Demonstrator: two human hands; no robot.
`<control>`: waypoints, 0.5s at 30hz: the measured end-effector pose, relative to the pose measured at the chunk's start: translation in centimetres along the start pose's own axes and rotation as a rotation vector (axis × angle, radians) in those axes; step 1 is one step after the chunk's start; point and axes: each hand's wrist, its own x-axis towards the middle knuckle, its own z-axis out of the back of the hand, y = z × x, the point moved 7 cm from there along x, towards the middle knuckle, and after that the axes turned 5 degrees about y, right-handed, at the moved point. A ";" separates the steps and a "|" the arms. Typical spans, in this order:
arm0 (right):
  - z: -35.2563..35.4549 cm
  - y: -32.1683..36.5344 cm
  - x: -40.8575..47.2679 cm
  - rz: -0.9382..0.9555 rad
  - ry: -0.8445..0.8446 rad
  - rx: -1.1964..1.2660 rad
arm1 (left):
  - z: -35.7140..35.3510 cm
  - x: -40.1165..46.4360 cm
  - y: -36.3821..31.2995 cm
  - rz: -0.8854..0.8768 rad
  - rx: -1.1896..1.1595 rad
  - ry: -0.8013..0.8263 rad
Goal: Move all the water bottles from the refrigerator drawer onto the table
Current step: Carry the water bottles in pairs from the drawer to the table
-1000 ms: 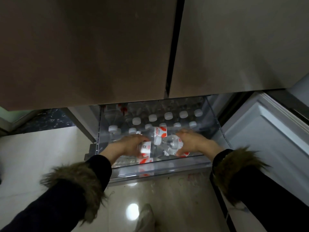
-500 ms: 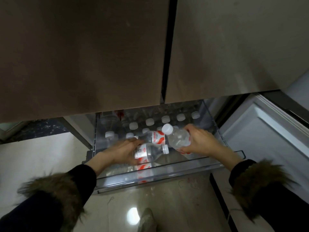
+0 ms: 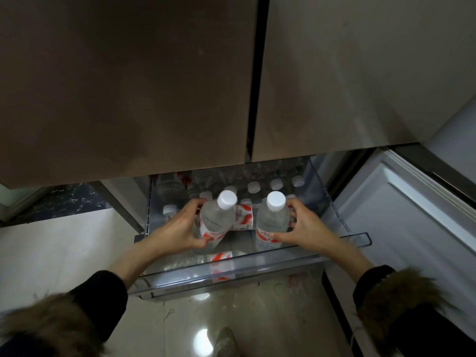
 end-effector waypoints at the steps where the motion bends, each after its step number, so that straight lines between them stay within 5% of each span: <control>1: -0.1 -0.1 0.1 -0.005 0.011 -0.008 | 0.2 -0.3 0.4 0.028 -0.051 0.006; 9: 0.1 0.1 0.2 -0.057 0.027 -0.025 | 1.1 -2.2 1.3 0.108 -0.350 -0.117; 15: -0.5 1.5 -0.3 -0.023 -0.064 -0.015 | 1.1 -3.0 1.0 0.171 -0.329 -0.230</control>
